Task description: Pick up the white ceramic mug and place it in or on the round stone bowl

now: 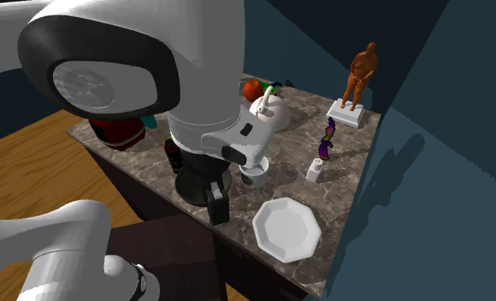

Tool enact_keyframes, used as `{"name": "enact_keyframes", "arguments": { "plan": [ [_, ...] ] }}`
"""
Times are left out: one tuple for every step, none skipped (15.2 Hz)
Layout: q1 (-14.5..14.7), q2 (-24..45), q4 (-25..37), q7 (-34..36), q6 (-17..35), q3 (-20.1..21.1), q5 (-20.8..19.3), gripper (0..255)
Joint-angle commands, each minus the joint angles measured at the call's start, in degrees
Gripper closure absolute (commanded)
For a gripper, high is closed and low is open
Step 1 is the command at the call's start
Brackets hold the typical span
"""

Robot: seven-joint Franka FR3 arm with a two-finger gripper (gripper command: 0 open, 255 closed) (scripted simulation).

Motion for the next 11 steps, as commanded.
{"name": "enact_keyframes", "arguments": {
  "plan": [
    [0.0, 0.0, 0.0, 0.0, 0.0, 0.0, 0.0, 0],
    [0.4, 1.0, -0.7, 0.3, 1.8, 0.6, 0.5, 0],
    [0.7, 2.1, -1.3, 0.6, 3.6, 1.3, 1.0, 0],
    [1.1, 3.2, -1.8, 0.9, 5.4, 1.9, 1.5, 0],
    [1.4, 4.4, -2.3, 1.1, 7.1, 2.5, 1.9, 0],
    [1.8, 5.7, -2.7, 1.4, 8.9, 3.2, 2.3, 0],
    [2.1, 7.0, -3.0, 1.7, 10.7, 3.8, 2.7, 0],
    [2.5, 8.4, -3.3, 2.0, 12.5, 4.5, 3.1, 0],
    [2.8, 9.9, -3.5, 2.2, 14.3, 5.1, 3.5, 0],
    [3.1, 11.5, -3.6, 2.5, 16.0, 5.8, 3.8, 0],
    [3.5, 13.0, -3.6, 2.8, 17.8, 6.4, 4.1, 0]
  ]
}}
